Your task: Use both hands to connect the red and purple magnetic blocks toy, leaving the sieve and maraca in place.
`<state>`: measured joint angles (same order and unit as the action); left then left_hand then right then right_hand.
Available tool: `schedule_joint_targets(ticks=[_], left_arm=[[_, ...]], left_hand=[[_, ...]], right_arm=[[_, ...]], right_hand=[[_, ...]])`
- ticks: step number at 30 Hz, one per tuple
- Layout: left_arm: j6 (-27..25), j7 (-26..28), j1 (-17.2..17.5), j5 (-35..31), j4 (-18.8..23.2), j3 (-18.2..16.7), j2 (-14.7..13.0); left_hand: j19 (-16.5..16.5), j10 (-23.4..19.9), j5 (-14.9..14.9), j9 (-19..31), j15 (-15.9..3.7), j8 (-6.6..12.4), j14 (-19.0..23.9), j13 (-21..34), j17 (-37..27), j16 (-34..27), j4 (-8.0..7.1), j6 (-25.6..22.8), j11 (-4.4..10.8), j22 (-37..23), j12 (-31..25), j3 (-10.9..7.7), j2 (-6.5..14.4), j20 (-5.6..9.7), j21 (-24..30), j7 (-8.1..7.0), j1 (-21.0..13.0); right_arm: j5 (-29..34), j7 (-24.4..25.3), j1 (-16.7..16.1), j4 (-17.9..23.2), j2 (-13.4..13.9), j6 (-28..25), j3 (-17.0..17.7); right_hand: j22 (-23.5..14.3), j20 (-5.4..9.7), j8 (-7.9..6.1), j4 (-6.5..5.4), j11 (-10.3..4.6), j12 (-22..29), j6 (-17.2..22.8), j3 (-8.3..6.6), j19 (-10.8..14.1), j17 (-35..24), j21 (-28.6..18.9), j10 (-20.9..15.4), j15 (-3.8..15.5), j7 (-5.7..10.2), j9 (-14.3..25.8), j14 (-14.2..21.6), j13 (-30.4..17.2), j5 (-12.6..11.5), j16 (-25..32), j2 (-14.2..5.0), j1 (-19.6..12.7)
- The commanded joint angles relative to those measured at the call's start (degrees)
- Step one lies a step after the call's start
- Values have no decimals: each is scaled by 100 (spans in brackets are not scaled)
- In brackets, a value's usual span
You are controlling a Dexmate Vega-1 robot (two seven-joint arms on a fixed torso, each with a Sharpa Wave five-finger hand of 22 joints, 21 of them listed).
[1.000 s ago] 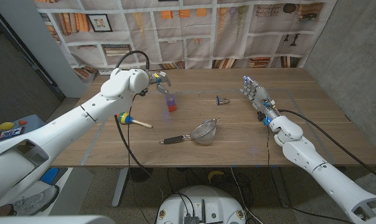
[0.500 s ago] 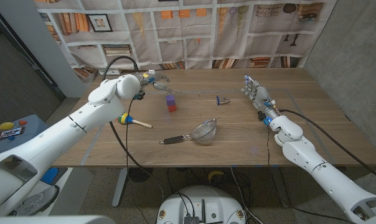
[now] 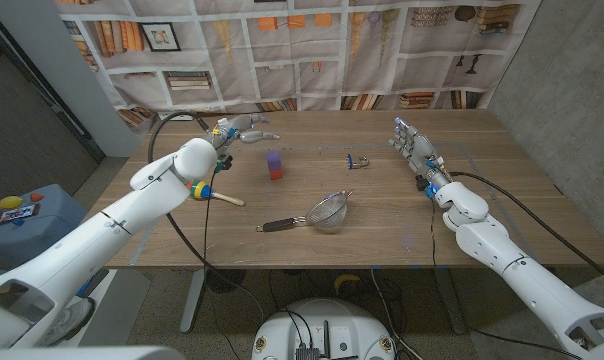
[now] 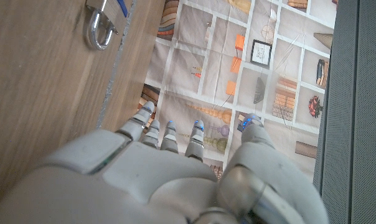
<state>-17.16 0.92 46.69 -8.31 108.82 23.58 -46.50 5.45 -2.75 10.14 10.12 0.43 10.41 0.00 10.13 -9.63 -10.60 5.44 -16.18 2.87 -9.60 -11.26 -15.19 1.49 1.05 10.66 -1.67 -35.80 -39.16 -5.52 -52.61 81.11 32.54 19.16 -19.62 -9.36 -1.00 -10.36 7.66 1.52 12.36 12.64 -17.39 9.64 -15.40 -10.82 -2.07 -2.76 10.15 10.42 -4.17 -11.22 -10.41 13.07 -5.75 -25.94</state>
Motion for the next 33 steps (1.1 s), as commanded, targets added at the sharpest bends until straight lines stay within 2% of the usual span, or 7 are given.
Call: schedule_joint_targets(ticks=[1,5,12,17,20,29,33], left_arm=[[1033,1064,514,935,-585,-375,200],[1465,1311,552,1194,-870,-415,397],[2000,1447,503,1495,-1301,-353,618],[2372,1360,500,1793,-1570,-332,727],[2671,1379,547,2037,-1737,-369,877],[3263,1525,592,2333,-2121,-363,1229],[3633,1558,545,2448,-2468,-332,1462]], left_hand=[[62,-37,17,-3,-2,9,12,-1,-23,-7,-64,-23,-33,-5,-38,-66,240,18,40,13,53],[84,-72,7,-3,-37,3,64,-1,-44,-24,-179,-21,-2,-7,-35,-74,428,48,38,23,248],[127,-116,9,-6,-89,0,143,-1,-39,-32,-224,-27,23,-8,-35,-92,532,69,44,54,366],[190,-85,13,-12,-165,-40,200,-1,-39,-21,-262,89,29,-9,-4,-131,664,153,52,86,491],[199,18,17,-14,-173,-51,122,-1,-45,17,-306,163,8,-11,41,-174,776,178,47,112,578],[111,110,18,-18,-186,-70,3,-3,-55,49,-410,304,52,-13,67,-198,856,246,6,65,783],[87,143,20,-20,-175,-72,-33,-4,-55,54,-446,351,44,-13,73,-203,863,251,0,56,857]], right_arm=[[117,81,90,22,0,-103,-60],[171,132,118,60,25,-148,-73],[232,208,168,66,-14,-181,-112],[155,80,219,-128,-135,-61,-133],[138,-8,258,-250,-178,11,-148],[49,-197,333,-518,-290,130,-166],[11,-186,304,-511,-298,130,-146]], right_hand=[[-15,60,46,-1,4,24,-181,25,88,-2,-24,-90,59,-21,-7,30,3,22,39,10,44],[-15,71,42,2,-28,33,-210,27,110,5,-27,-135,81,-25,-10,51,4,22,43,5,54],[-16,74,37,-17,-52,33,-243,42,128,8,-26,-166,105,-44,-13,70,5,25,49,-6,102],[-19,88,21,-193,-55,13,-340,205,172,-3,-23,-199,127,-63,-9,96,4,-14,61,30,472],[-19,104,21,-237,-55,7,-363,244,168,-5,-16,-205,142,-66,-11,92,4,-34,59,36,568],[-19,134,24,-308,-58,-9,-422,304,130,-10,6,-207,170,-108,-18,78,6,-70,52,34,726],[-19,148,23,-338,-62,-12,-442,328,116,-11,12,-217,182,-158,-20,78,7,-83,51,30,792]])
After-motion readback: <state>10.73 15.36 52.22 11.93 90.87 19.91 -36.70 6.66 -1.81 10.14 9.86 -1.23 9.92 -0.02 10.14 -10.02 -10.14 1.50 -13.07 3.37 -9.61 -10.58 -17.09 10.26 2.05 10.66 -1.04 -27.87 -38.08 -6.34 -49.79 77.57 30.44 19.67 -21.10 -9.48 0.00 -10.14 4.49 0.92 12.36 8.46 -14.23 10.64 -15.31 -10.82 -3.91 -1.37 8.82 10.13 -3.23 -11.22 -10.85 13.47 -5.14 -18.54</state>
